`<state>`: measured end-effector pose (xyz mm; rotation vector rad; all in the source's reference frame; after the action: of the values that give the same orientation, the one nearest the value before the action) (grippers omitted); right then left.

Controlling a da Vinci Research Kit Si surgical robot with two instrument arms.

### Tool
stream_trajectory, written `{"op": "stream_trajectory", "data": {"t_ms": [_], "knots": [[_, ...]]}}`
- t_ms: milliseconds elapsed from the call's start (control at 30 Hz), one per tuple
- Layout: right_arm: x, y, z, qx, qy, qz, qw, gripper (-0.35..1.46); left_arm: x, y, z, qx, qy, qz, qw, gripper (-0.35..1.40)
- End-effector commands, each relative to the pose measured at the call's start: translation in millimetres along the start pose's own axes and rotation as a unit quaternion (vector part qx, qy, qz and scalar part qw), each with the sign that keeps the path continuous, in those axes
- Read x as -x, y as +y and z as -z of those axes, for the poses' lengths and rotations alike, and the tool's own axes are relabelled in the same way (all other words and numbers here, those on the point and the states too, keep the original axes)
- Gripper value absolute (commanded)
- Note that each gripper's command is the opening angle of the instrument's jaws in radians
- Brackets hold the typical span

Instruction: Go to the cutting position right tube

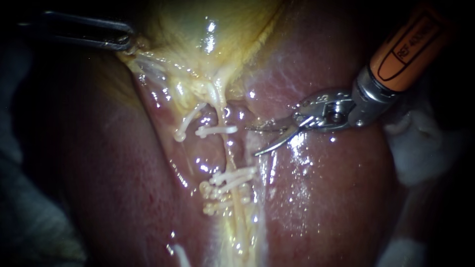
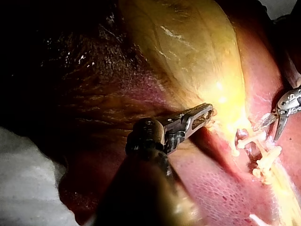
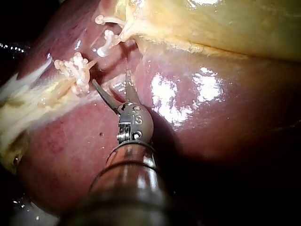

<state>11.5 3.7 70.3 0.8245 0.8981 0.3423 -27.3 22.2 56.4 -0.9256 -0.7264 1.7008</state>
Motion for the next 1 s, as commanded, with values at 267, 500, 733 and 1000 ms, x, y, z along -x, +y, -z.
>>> {"op": "stream_trajectory", "data": {"t_ms": [267,500,733,1000], "knots": [[0.1,-1.3,-0.2,-0.017,0.018,-0.026,0.9994,1.30,0.0,0.0,0.0,0.000,0.000,0.000,1.0000,-0.35],[-0.3,-1.8,-1.2,-0.025,0.022,-0.052,0.9981,1.38,0.0,0.0,0.0,0.000,0.000,0.000,1.0000,-0.35],[-0.4,-1.9,-2.1,-0.033,0.017,-0.057,0.9977,1.38,0.0,0.0,0.0,0.000,0.000,0.000,1.0000,-0.35],[-0.8,-2.6,-3.9,-0.048,0.015,-0.064,0.9967,1.40,0.0,0.0,0.0,0.000,0.000,0.000,1.0000,-0.35]]}}
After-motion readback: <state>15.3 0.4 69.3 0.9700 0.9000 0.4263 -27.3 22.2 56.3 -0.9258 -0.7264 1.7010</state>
